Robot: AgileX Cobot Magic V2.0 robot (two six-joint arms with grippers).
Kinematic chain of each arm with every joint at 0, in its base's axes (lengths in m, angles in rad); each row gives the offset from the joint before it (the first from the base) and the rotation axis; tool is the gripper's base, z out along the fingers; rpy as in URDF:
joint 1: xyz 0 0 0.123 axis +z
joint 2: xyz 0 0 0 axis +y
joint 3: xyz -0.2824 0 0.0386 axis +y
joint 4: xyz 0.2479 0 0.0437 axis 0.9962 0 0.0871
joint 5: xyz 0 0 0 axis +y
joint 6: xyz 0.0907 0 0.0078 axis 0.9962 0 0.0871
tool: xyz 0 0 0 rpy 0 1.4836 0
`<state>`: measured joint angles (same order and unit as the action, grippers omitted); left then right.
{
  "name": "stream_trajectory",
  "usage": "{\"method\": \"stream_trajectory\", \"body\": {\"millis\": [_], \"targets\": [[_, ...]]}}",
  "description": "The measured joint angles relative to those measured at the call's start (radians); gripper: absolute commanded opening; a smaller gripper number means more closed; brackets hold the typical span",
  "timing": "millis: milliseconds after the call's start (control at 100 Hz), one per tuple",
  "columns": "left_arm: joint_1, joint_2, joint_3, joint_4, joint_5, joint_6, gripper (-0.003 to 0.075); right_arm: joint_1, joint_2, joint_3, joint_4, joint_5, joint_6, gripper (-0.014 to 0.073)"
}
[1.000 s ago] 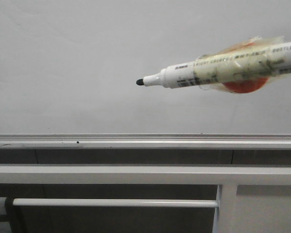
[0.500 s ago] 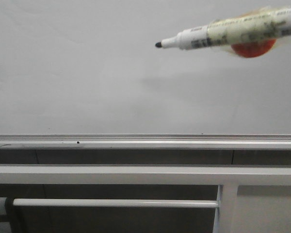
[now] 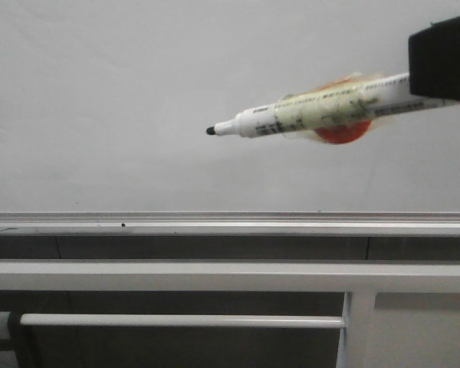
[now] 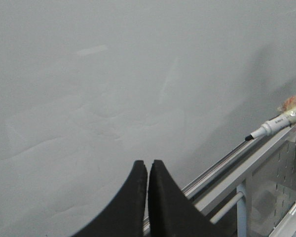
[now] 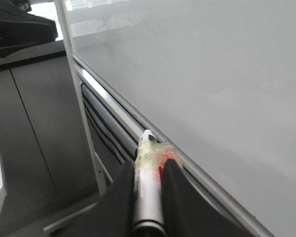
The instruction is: Write number 1 on whiteboard
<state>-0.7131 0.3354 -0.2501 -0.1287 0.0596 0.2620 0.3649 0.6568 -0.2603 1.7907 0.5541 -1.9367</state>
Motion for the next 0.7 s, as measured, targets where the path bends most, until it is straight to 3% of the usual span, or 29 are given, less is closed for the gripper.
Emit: {"method": "stream_trajectory", "body": {"millis": [700], "targets": [[0.000,0.000,0.005,0.000,-0.042,0.000,-0.0020,0.000,0.030,-0.081,0.007,-0.152,-0.007,-0.0043]]}}
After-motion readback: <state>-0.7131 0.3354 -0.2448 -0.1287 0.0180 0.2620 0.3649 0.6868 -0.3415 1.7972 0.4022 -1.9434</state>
